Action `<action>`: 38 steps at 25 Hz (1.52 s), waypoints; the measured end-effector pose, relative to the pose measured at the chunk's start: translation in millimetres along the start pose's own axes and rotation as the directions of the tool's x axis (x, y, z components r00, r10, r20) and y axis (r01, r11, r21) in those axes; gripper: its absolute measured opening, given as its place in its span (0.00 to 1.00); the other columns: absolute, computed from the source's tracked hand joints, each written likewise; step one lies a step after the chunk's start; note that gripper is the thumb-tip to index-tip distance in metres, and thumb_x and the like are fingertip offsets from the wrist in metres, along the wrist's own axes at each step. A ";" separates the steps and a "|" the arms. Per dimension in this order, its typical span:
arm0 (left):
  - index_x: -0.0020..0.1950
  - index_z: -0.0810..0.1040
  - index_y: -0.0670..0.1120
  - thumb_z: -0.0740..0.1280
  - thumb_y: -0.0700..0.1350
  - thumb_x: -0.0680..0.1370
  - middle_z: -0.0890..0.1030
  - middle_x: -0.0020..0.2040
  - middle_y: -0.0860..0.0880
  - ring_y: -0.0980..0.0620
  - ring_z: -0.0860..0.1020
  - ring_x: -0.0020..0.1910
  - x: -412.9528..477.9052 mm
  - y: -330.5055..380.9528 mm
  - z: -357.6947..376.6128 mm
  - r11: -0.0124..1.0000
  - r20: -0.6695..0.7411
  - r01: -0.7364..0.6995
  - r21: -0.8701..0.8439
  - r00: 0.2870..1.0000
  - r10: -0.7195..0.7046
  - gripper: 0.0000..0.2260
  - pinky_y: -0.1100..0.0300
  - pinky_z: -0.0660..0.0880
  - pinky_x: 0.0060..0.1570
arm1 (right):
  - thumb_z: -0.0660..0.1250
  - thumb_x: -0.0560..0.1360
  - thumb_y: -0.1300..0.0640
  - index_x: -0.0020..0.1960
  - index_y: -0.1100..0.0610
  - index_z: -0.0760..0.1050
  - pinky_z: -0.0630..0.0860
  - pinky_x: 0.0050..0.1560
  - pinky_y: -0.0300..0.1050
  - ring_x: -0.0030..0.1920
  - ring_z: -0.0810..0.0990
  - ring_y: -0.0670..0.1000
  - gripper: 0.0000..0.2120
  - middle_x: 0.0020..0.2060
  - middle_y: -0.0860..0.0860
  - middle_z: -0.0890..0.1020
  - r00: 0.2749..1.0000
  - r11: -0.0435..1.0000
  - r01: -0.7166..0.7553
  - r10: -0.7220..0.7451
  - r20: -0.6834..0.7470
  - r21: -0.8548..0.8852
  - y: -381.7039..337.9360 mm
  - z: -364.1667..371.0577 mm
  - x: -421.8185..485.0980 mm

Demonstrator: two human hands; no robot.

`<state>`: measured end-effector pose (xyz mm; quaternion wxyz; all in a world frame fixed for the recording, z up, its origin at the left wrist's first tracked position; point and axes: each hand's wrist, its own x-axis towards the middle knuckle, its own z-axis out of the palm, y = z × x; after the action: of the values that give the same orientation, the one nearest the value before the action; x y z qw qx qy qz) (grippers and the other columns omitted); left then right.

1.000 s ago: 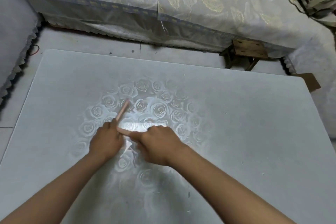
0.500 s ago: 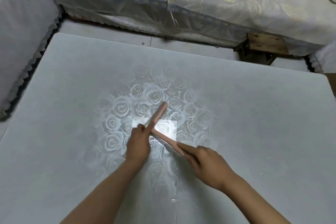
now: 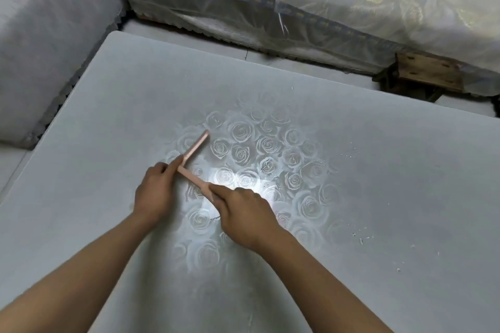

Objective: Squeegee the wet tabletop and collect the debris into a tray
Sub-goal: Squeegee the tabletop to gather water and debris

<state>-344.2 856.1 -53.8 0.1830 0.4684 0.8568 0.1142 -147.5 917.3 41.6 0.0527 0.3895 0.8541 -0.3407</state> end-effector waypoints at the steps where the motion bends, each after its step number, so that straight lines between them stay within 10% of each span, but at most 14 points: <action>1: 0.74 0.64 0.52 0.58 0.40 0.79 0.73 0.59 0.42 0.42 0.70 0.59 -4.6 4.0 7.0 1.000 -0.018 0.025 -0.012 1.000 -0.025 0.24 0.48 0.72 0.50 | 0.52 0.82 0.49 0.70 0.44 0.65 0.68 0.43 0.49 0.48 0.76 0.60 0.17 0.47 0.57 0.78 1.000 1.000 0.000 0.000 0.002 0.006 5.7 4.7 -0.8; 10: 0.76 0.60 0.52 0.56 0.44 0.83 0.70 0.67 0.51 0.52 0.67 0.64 -85.4 146.3 93.1 0.971 0.085 -0.143 -0.189 0.983 0.161 0.21 0.60 0.67 0.59 | 0.54 0.80 0.45 0.69 0.31 0.61 0.73 0.48 0.44 0.49 0.77 0.48 0.19 0.45 0.45 0.79 0.961 0.962 -0.273 0.273 -0.053 0.009 122.2 -30.7 -157.0; 16: 0.55 0.79 0.57 0.57 0.51 0.79 0.82 0.53 0.53 0.54 0.76 0.48 -53.3 84.8 28.3 0.951 -0.075 -0.139 -0.275 0.990 0.123 0.12 0.59 0.70 0.44 | 0.53 0.81 0.48 0.70 0.40 0.63 0.69 0.39 0.49 0.41 0.76 0.58 0.18 0.37 0.51 0.73 0.984 0.999 0.018 -0.023 -0.175 -0.030 63.2 -32.3 -105.6; 22: 0.60 0.80 0.46 0.61 0.40 0.80 0.82 0.52 0.42 0.38 0.78 0.50 -60.6 25.8 34.5 0.990 -0.171 0.045 -0.133 0.983 -0.068 0.12 0.50 0.73 0.48 | 0.52 0.82 0.51 0.70 0.46 0.64 0.70 0.42 0.50 0.44 0.75 0.61 0.17 0.43 0.57 0.76 1.000 0.999 0.031 -0.031 -0.001 -0.008 34.0 10.3 -59.6; 29: 0.68 0.74 0.53 0.59 0.44 0.82 0.79 0.56 0.48 0.52 0.72 0.52 -137.1 147.7 114.4 0.947 0.018 -0.045 -0.319 0.998 0.054 0.16 0.63 0.65 0.49 | 0.55 0.80 0.46 0.70 0.30 0.60 0.72 0.46 0.41 0.47 0.77 0.48 0.20 0.41 0.46 0.76 0.965 0.965 -0.263 0.263 0.007 -0.023 133.6 -26.1 -200.2; 38: 0.58 0.82 0.52 0.62 0.48 0.80 0.83 0.49 0.45 0.42 0.79 0.48 -90.8 47.9 30.9 0.967 -0.158 0.086 -0.240 0.979 -0.127 0.11 0.52 0.74 0.45 | 0.51 0.82 0.49 0.68 0.44 0.67 0.70 0.41 0.49 0.44 0.75 0.60 0.16 0.41 0.55 0.75 0.995 0.989 0.093 -0.090 0.037 -0.112 38.2 -16.7 -83.1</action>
<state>-250.0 805.8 -45.6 0.1676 0.3853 0.8741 0.2437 -60.3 893.1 63.3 0.0729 0.3407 0.8881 -0.2997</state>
